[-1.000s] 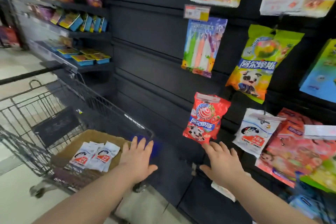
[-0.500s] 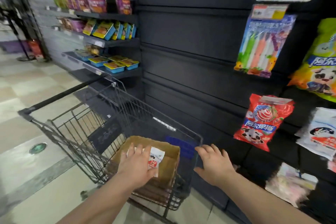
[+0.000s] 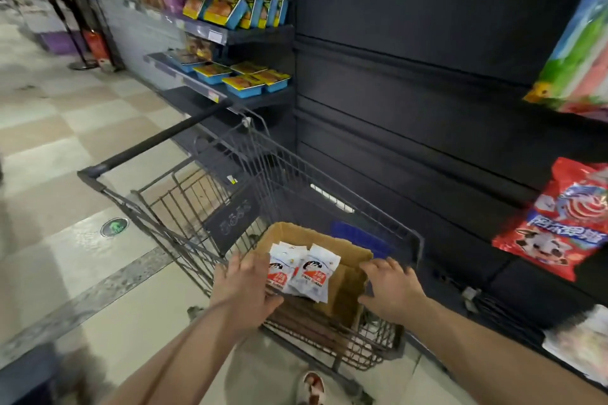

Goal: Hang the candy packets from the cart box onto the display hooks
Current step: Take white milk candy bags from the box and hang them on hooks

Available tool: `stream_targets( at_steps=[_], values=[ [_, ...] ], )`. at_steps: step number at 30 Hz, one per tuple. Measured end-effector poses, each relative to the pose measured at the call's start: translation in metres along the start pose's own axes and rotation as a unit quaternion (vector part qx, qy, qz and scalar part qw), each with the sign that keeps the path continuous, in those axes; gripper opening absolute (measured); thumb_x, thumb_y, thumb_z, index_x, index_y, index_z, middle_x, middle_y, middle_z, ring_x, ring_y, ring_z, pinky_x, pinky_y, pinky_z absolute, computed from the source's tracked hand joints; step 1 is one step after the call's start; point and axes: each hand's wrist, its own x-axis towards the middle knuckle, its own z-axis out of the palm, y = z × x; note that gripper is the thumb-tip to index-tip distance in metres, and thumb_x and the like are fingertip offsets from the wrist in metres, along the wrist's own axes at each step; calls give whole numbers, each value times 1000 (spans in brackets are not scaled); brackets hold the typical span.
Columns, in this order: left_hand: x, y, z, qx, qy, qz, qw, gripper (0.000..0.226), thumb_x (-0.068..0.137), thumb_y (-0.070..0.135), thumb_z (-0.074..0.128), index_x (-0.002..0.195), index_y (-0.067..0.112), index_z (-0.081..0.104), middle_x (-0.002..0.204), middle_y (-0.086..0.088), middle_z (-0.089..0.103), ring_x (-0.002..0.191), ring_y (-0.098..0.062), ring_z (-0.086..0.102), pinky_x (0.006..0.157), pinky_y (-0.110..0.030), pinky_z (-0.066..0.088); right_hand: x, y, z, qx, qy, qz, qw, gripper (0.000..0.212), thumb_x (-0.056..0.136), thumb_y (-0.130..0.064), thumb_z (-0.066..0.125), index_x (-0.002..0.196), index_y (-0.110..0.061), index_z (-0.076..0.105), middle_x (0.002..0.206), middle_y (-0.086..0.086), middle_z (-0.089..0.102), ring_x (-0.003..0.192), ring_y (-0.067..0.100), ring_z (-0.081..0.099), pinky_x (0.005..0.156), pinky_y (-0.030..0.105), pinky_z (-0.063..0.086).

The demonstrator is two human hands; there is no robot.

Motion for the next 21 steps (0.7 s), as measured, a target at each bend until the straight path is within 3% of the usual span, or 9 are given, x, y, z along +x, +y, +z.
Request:
stream_targets(
  at_steps=[9, 14, 21],
  values=[
    [100, -35, -11, 20, -64, -19, 998, 81, 91, 57, 46, 154, 24, 7, 162, -8, 10, 150, -33, 3, 118, -53, 7, 124, -32, -5, 15, -19, -48, 999, 68, 90, -55, 47, 149, -31, 21, 156, 1, 25, 144, 28, 22, 116, 49, 19],
    [174, -29, -12, 68, -112, -4, 991, 81, 94, 60, 35, 155, 20, 1, 163, -6, 5, 150, -30, 1, 121, -50, 9, 181, -17, -5, 39, -54, -31, 997, 68, 91, -57, 45, 149, -32, 21, 158, 2, 20, 145, 29, 18, 116, 49, 18],
    [225, -32, 25, 41, -162, 6, 986, 85, 90, 65, 40, 154, 19, 8, 162, -5, 13, 150, -30, 4, 120, -51, 12, 225, 8, 9, 43, -107, 1, 993, 68, 90, -54, 45, 149, -30, 23, 156, 2, 24, 142, 29, 26, 115, 47, 23]
  ],
)
